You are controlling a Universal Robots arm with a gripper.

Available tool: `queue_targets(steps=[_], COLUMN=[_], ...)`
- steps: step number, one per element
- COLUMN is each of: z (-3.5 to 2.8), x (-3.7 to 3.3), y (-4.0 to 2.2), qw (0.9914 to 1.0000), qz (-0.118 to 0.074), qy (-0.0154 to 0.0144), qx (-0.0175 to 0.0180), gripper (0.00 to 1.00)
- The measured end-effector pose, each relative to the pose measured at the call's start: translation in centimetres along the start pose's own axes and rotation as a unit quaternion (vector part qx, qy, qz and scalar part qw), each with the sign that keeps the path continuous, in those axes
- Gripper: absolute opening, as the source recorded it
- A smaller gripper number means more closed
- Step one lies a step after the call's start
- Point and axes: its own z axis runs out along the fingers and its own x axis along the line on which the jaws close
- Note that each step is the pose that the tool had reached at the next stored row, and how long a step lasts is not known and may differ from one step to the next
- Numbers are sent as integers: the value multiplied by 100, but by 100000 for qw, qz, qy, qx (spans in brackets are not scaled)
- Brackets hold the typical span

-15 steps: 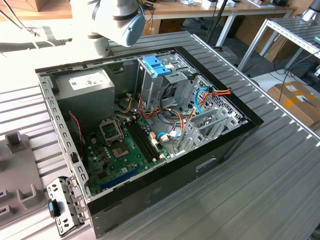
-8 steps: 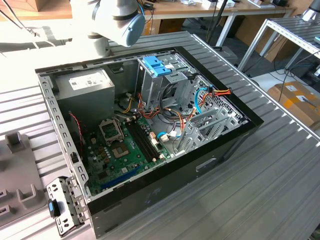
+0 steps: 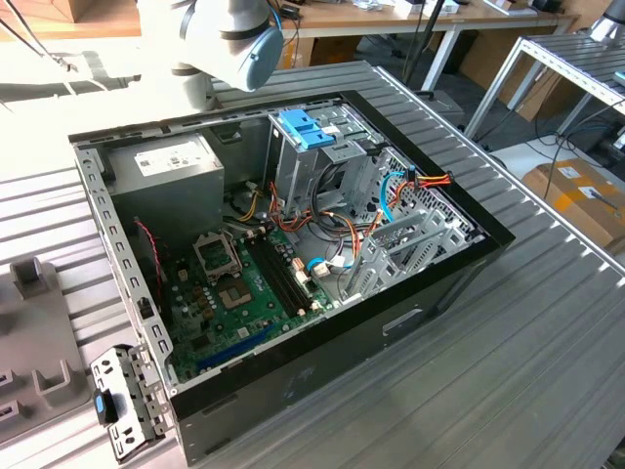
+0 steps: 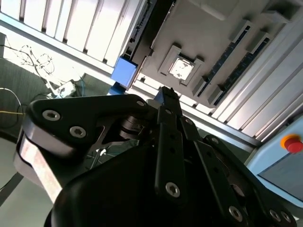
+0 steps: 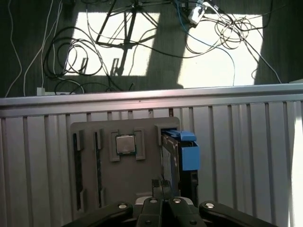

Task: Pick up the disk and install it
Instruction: 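Pick up the disk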

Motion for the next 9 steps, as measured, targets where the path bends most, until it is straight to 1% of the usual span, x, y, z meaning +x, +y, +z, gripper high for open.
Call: queue_targets(steps=[3, 9], z=[0, 0], x=[0, 0], y=[0, 0], qw=[99998, 99958], qz=[-680, -2878], qy=[15, 70], qx=[-25, -112], gripper=[11, 11])
